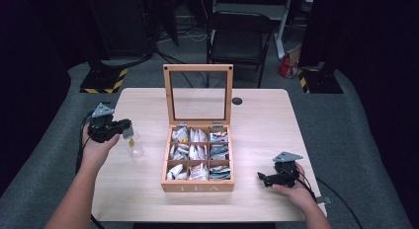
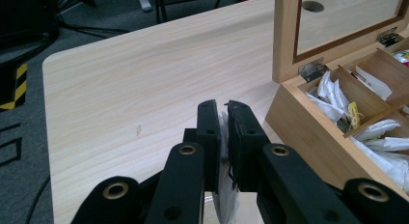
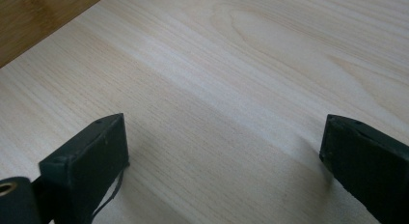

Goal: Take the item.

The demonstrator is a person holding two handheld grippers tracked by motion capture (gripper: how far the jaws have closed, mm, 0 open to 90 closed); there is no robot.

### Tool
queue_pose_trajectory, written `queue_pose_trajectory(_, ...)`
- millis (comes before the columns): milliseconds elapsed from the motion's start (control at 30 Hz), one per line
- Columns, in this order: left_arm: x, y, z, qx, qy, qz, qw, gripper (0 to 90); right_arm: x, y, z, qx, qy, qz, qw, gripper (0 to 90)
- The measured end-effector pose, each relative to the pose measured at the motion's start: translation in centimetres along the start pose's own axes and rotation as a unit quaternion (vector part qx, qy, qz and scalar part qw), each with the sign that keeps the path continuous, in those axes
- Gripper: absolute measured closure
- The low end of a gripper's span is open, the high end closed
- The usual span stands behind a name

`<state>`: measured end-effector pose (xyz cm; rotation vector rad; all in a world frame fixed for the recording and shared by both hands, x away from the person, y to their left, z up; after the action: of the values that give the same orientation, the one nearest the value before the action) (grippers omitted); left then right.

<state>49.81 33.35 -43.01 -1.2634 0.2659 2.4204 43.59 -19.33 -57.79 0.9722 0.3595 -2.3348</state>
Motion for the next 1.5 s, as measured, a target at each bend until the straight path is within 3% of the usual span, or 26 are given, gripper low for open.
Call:
queue_pose_trajectory(533,0.3,0.0,-0.8,-0.003,-0.014,-0.003,0.9999,83.8,0.0,0.0,0.0,0.0,0.0,0.0,1.0,2.4)
queue_pose_trajectory(967,1.4,-0.5,-1.5,-0.01,-0.015,0.017,0.9997,82.5,0.0,0.0,0.0,0.0,0.0,0.0,1.0,2.4)
queue_pose_trajectory(1500,2.6,-0.5,-1.8,-0.002,-0.033,0.025,0.9991,78.4,0.0,0.0,0.0,0.0,0.0,0.0,1.0,2.4)
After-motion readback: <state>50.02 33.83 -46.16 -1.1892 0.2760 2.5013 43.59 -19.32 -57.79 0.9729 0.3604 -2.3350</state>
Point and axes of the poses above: each handheld gripper's, and its own axes: z roughly backward along the jaws, x roughly out of its underside, y roughly to its right, the point moved 7 cm from there along -z, roughly forward along the jaws, and after that the axes turned 2 degrees about -x, right-handed, at the moved point
